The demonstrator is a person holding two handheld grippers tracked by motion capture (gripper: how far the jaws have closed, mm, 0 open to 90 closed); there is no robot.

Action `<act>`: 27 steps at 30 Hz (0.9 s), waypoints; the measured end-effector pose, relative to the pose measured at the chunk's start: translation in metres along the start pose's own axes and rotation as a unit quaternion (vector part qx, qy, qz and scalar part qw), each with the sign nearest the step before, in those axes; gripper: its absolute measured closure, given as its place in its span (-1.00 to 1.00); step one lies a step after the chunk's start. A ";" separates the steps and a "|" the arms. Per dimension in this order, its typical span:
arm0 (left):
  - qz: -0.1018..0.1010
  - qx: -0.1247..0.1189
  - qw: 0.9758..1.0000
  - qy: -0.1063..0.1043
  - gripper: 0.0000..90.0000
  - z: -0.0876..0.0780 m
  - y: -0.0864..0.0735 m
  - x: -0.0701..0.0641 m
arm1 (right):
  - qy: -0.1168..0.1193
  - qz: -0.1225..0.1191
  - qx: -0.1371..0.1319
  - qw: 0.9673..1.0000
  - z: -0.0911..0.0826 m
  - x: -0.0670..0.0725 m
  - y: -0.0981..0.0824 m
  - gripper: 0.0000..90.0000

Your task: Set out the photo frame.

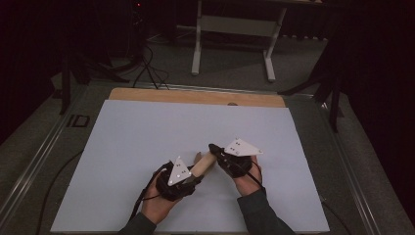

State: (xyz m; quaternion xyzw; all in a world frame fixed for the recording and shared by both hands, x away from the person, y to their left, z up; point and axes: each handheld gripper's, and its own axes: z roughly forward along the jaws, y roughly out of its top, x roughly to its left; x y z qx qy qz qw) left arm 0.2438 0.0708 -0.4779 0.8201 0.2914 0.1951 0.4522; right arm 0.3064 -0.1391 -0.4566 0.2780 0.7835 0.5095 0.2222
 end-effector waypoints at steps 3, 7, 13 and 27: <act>0.014 0.002 1.000 -0.002 0.33 0.000 0.001 -0.002 | -0.003 0.000 0.003 1.000 0.003 -0.001 0.000 0.98; 0.019 0.003 1.000 -0.004 0.33 0.000 0.001 -0.003 | -0.005 -0.006 0.008 1.000 0.004 0.000 0.000 0.98; 0.010 0.005 1.000 0.001 0.31 0.001 0.000 0.000 | -0.007 -0.008 0.011 1.000 0.004 0.000 0.001 0.99; -0.026 0.011 0.999 0.042 0.16 0.000 -0.005 0.016 | -0.007 -0.005 0.015 1.000 0.003 -0.001 0.001 0.99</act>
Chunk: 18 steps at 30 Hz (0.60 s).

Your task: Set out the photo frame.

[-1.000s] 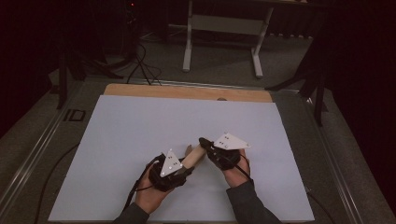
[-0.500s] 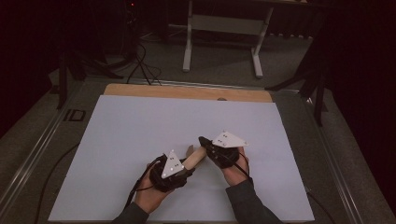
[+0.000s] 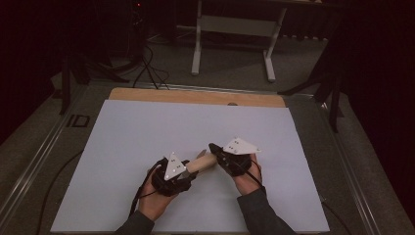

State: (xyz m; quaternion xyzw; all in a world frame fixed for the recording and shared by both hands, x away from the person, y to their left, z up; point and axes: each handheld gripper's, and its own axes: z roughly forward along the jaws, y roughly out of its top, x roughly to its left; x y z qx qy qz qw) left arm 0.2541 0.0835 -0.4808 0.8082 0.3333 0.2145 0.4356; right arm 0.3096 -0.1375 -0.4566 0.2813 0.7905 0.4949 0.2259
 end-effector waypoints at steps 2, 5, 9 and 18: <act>-0.006 0.001 1.000 0.006 0.14 0.000 -0.001 0.002 | 0.001 0.000 0.001 1.000 0.000 0.000 0.000 0.99; -0.014 0.002 1.000 0.016 0.12 0.001 -0.002 0.005 | 0.002 0.000 0.002 1.000 0.000 0.000 0.000 0.99; -0.026 0.007 0.999 0.032 0.12 0.003 -0.004 0.009 | 0.003 0.000 0.003 1.000 0.000 0.001 0.001 0.99; -0.033 0.009 0.999 0.030 0.16 0.004 -0.006 0.011 | 0.003 -0.001 0.004 1.000 0.000 0.001 0.001 0.86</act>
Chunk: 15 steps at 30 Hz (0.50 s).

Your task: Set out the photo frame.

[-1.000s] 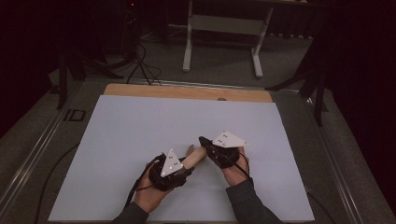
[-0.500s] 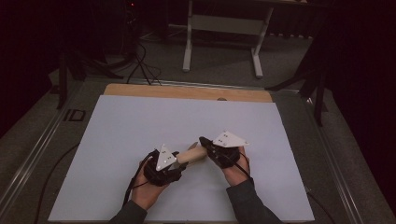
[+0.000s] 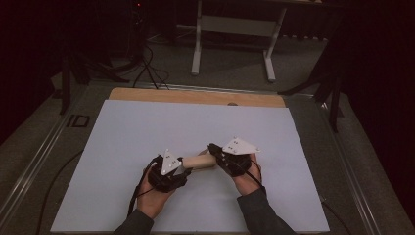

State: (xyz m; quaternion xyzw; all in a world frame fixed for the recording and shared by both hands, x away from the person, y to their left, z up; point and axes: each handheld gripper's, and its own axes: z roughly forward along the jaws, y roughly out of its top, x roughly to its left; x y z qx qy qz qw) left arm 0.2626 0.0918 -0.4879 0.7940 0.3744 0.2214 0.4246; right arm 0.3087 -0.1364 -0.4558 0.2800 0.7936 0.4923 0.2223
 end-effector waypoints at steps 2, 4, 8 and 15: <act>0.000 0.000 1.000 -0.001 0.16 0.000 0.000 0.000 | 0.006 0.001 -0.005 1.000 -0.001 -0.001 0.000 0.79; 0.000 0.000 1.000 -0.002 0.16 0.000 0.000 0.000 | 0.017 0.001 -0.012 1.000 -0.003 -0.003 0.001 0.68; 0.002 -0.001 1.000 -0.002 0.16 0.000 0.000 0.000 | 0.032 0.005 -0.019 0.999 -0.009 -0.006 0.002 0.48; -0.002 -0.002 1.000 -0.002 0.16 0.000 0.000 0.001 | 0.052 0.001 -0.020 0.998 -0.017 -0.012 0.002 0.28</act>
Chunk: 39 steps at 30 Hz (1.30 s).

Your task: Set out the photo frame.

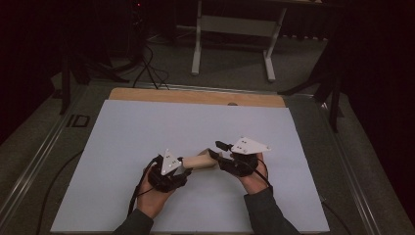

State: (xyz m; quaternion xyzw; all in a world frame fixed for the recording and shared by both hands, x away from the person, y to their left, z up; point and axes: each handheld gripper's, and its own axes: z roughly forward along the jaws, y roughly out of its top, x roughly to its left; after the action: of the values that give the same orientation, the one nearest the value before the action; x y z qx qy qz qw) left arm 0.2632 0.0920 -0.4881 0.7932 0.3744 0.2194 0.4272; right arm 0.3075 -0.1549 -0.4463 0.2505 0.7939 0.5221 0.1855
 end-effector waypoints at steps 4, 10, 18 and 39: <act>-0.002 -0.001 1.000 0.000 0.16 0.000 0.000 0.001 | 0.008 -0.008 0.011 1.000 -0.001 0.001 0.000 0.17; -0.003 -0.001 1.000 0.002 0.16 0.001 0.000 0.001 | 0.004 -0.012 0.024 1.000 0.000 0.002 -0.002 -0.04; -0.003 -0.001 1.000 0.004 0.19 0.001 0.000 0.001 | 0.006 -0.008 0.041 0.999 0.002 -0.003 -0.007 -0.18; 0.003 0.002 1.000 0.009 0.24 0.001 0.000 0.003 | 0.043 -0.013 0.065 0.997 0.012 -0.008 -0.018 -0.28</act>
State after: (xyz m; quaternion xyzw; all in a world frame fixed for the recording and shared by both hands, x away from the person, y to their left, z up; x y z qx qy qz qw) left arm 0.2657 0.0939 -0.4887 0.7929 0.3765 0.2274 0.4217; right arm 0.3173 -0.1565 -0.4676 0.2287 0.8367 0.4772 0.1413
